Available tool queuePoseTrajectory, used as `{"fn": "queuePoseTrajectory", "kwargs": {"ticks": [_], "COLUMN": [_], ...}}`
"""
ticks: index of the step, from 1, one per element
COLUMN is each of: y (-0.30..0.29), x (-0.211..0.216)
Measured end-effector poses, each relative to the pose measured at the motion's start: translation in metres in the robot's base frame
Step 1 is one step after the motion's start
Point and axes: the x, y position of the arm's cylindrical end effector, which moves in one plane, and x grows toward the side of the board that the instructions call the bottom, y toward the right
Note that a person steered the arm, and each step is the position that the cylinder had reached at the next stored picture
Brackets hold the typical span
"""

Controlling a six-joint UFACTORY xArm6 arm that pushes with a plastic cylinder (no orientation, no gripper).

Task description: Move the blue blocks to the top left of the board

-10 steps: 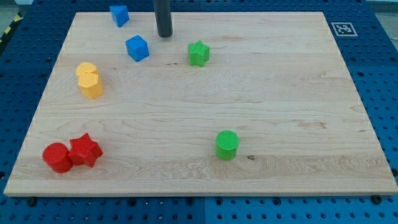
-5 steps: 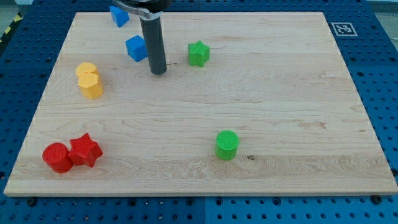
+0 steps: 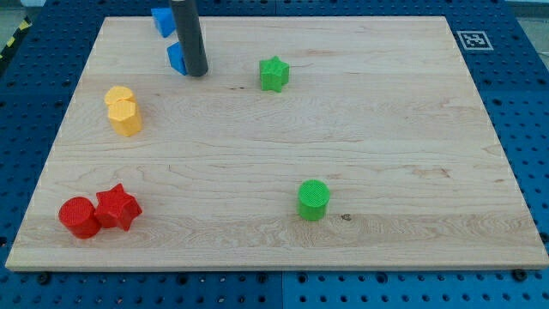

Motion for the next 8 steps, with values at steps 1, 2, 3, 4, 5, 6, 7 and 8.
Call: {"fn": "queuePoseTrajectory", "kwargs": {"ticks": [1, 2, 3, 4, 5, 6, 7, 8], "y": [-0.002, -0.003, -0.022, -0.044, -0.049, -0.049, -0.049, -0.039], "x": [-0.005, -0.005, -0.006, -0.010, -0.020, -0.040, -0.051, -0.045]}}
